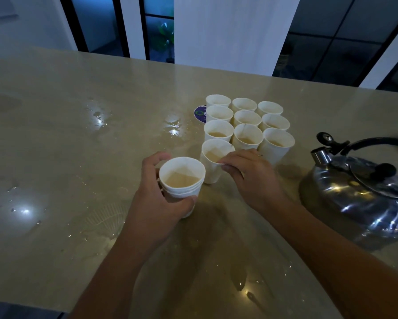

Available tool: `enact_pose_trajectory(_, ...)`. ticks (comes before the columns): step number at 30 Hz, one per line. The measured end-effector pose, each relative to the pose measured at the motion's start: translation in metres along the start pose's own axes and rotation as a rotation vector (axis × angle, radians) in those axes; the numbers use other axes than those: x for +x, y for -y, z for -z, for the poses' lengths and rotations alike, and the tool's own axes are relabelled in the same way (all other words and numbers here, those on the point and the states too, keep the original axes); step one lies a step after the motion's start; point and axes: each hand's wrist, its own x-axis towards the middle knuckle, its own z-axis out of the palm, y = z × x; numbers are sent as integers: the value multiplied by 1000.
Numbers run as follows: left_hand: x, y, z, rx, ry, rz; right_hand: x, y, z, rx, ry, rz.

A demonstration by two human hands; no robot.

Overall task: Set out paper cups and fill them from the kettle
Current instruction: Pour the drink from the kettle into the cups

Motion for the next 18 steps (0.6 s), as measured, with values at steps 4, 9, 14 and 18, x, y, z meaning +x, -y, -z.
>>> enact_pose_trajectory(4,-3,-4,-7,3,20,-14,7,-2,0,-5,8,45)
enact_pose_trajectory(9,-5,-2,-12,-23,39,-16,15,-2,4,-26,124,29)
enact_pose_trajectory(14,-2,0,-10,-14,38,-18,1,4,12,20,-26,-72)
enact_pose_trajectory(18,-6,-1,-15,-28,53,-12,-30,20,27,233,-64,-298)
